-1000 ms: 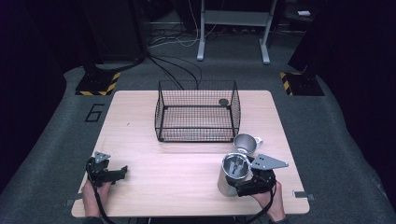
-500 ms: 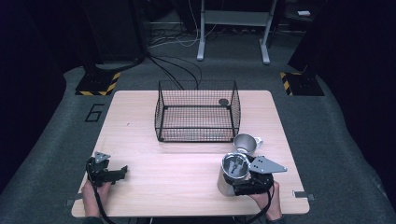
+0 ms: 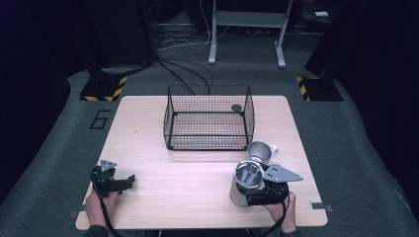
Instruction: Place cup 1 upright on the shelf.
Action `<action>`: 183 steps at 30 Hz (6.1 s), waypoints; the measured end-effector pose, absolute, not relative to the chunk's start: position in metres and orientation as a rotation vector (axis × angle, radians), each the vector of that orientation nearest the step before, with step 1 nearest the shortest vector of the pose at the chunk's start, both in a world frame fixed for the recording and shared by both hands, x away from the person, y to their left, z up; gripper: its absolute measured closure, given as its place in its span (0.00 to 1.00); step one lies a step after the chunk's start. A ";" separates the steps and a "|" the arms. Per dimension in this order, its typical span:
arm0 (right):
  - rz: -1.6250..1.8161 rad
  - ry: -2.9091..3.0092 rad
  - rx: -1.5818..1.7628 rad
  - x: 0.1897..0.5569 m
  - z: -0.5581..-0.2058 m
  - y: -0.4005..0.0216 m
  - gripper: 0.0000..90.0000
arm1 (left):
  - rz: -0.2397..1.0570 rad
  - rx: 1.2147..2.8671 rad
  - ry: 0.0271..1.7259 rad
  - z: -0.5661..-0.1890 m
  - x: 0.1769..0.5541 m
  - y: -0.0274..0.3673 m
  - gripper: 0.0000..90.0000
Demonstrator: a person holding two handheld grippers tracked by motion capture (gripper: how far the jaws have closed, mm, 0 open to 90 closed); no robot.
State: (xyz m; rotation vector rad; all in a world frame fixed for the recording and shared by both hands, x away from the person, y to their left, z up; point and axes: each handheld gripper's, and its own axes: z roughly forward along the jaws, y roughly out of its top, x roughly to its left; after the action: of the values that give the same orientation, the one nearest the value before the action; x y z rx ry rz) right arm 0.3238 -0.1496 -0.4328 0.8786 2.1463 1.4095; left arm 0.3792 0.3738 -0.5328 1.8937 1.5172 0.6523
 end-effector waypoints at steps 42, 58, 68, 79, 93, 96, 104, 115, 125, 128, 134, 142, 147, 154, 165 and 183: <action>1.412 2.115 0.899 0.347 -0.396 -0.143 0.04 | 0.641 1.909 1.493 -0.532 0.384 0.372 0.00; 1.437 2.123 0.864 0.366 -0.382 -0.128 0.04 | 0.646 1.909 1.491 -0.533 0.384 0.371 0.00; 1.461 2.141 0.846 0.384 -0.372 -0.116 0.04 | 0.638 1.919 1.493 -0.532 0.384 0.372 0.00; 1.482 2.151 0.830 0.397 -0.363 -0.105 0.04 | 0.636 1.917 1.494 -0.532 0.384 0.371 0.00; 1.493 2.155 0.807 0.411 -0.349 -0.093 0.04 | 0.649 1.906 1.491 -0.533 0.384 0.371 0.00; 1.508 2.150 0.809 0.414 -0.345 -0.093 0.04 | 0.643 1.914 1.492 -0.532 0.384 0.371 0.01; 1.514 2.149 0.811 0.423 -0.333 -0.088 0.04 | 0.648 1.906 1.489 -0.533 0.384 0.371 0.00; 1.530 2.139 0.802 0.435 -0.325 -0.083 0.04 | 0.649 1.910 1.487 -0.533 0.384 0.371 0.01; 1.542 2.122 0.798 0.444 -0.312 -0.078 0.04 | 0.647 1.910 1.486 -0.533 0.385 0.371 0.00; 1.536 2.126 0.790 0.448 -0.310 -0.076 0.04 | 0.647 1.909 1.486 -0.533 0.385 0.371 0.00; 1.551 2.116 0.803 0.453 -0.304 -0.071 0.04 | 0.646 1.909 1.486 -0.533 0.385 0.371 0.00; 1.544 2.112 0.795 0.463 -0.301 -0.067 0.04 | 0.646 1.909 1.486 -0.533 0.385 0.371 0.00; 1.542 2.101 0.801 0.470 -0.299 -0.066 0.04 | 0.645 1.910 1.485 -0.533 0.385 0.371 0.00; 1.539 2.086 0.810 0.478 -0.295 -0.063 0.04 | 0.646 1.908 1.486 -0.533 0.385 0.371 0.00; 1.524 2.083 0.811 0.491 -0.294 -0.055 0.04 | 0.646 1.909 1.486 -0.533 0.385 0.371 0.00; 1.506 2.095 0.808 0.513 -0.296 -0.035 0.04 | 0.652 1.905 1.485 -0.533 0.385 0.371 0.00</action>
State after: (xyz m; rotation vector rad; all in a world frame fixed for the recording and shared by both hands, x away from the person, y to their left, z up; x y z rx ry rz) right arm 0.5125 -0.0351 -0.2957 0.8078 2.0952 1.5064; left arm 0.3848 0.3707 -0.5331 1.9054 1.4845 0.6516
